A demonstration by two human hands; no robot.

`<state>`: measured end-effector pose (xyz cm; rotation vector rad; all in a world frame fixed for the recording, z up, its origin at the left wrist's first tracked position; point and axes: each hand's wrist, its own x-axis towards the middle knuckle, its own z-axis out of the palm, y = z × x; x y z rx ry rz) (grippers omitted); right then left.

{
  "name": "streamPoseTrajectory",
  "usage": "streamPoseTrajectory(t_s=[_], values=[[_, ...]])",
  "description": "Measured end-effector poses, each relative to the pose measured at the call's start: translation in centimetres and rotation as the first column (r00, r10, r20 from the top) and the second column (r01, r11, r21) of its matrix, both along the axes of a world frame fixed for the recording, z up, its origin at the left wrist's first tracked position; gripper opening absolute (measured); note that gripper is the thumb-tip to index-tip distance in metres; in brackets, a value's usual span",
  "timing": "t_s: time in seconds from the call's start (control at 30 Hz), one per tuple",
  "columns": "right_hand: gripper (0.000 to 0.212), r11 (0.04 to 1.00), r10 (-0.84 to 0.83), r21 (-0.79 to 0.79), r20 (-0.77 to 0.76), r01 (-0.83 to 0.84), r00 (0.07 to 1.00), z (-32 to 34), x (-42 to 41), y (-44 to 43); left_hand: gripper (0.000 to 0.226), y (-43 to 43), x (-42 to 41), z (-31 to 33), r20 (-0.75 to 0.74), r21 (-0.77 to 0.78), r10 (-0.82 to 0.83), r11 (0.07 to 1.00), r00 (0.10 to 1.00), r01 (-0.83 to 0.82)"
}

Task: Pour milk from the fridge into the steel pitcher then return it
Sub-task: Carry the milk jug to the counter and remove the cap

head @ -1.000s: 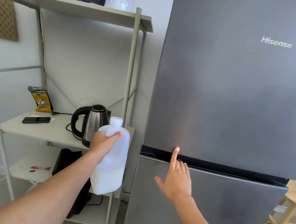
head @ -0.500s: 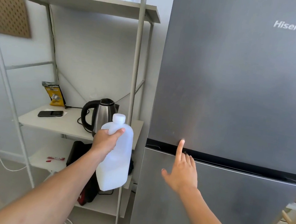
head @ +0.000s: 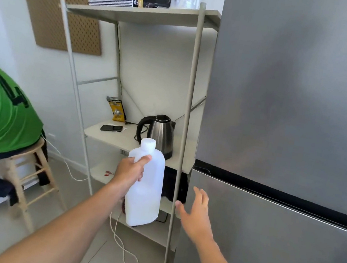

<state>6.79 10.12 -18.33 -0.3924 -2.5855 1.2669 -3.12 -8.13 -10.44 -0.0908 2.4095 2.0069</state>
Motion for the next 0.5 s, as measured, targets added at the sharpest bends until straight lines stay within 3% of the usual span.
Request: streamPoseTrajectory(t_s=[0.2, 0.5], values=[[0.048, 0.924, 0.313, -0.25, 0.055, -0.29, 0.948, -1.3, -0.6, -7.8, 0.037, -4.0, 3.0, -0.5, 0.044, 0.003, 0.163, 0.987, 0.986, -0.164], [0.036, 0.803, 0.494, -0.375, -0.017, -0.463, 0.87, -3.3, 1.0, -18.3, 0.034, -13.0, 9.2, -0.9, 0.14, 0.031, 0.356, 0.931, 0.924, -0.363]])
